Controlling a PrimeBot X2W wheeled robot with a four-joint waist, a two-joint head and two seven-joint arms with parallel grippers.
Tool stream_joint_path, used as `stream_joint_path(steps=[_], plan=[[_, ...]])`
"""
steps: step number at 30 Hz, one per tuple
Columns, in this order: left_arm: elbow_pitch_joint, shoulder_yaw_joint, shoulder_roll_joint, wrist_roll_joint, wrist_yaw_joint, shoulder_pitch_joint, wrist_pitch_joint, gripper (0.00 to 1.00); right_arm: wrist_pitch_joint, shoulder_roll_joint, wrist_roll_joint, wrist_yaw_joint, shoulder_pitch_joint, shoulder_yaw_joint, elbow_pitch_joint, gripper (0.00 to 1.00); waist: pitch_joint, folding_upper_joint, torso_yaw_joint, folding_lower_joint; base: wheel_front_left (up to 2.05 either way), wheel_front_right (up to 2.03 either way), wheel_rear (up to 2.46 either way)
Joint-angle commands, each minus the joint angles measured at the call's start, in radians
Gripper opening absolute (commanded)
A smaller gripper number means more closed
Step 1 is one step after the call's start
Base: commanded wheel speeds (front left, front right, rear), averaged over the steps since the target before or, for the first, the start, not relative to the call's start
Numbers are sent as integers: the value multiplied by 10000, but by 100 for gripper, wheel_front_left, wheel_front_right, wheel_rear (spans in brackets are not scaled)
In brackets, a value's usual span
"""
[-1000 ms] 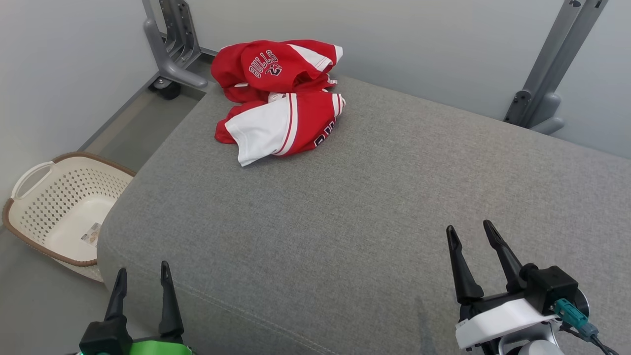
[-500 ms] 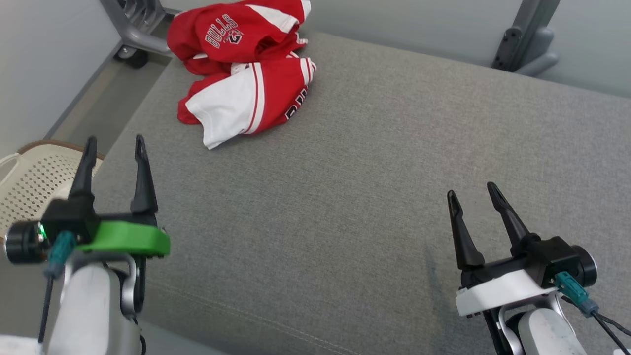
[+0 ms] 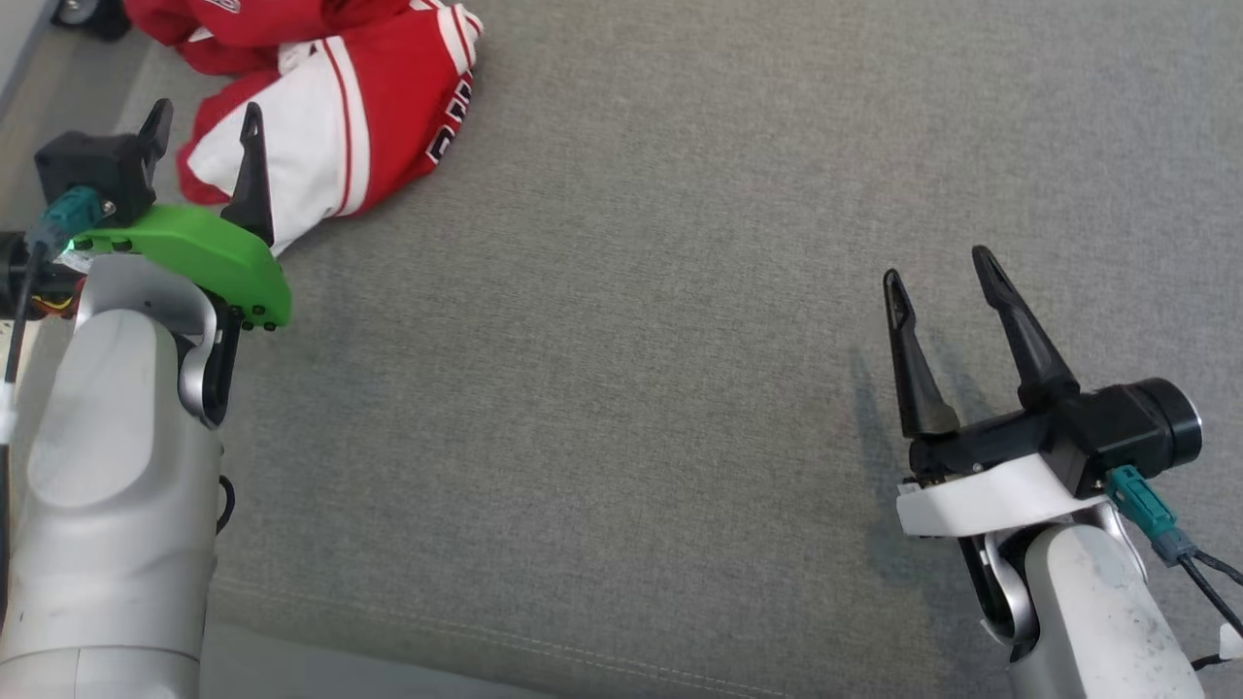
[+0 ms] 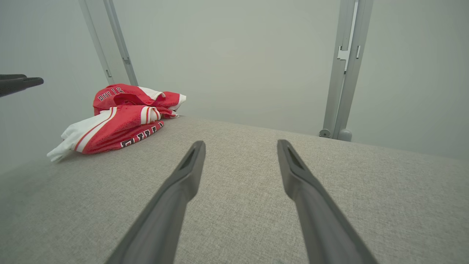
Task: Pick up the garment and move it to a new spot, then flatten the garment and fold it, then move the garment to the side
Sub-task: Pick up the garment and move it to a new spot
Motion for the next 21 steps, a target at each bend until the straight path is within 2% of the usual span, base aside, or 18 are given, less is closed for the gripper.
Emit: stream_joint_path(steps=[1, 10, 16, 21], plan=[[351, -121, 70, -137, -45, -373, 54, 100, -25, -42, -124, 1, -225, -26, -155, 100, 1112, 67, -886, -1, 0, 0, 0], [1971, -1292, 221, -1272, -107, -1452, 641, 100, -25, -38, -479, 1, -319, -134, -888, 100, 1809, 67, -1239, -1, 0, 0, 0], [2465, -2162, 611, -2173, -110, -1706, 837, 100, -25, -38, -528, 1, -277, -99, -1189, 100, 1960, 67, -1306, -1, 0, 0, 0], [3156, -2458, 876, -2501, -110, -1811, 843, 100, -25, -38, -553, 1, -411, 13, -1376, 100, 2079, 67, -1416, -1, 0, 0, 0]])
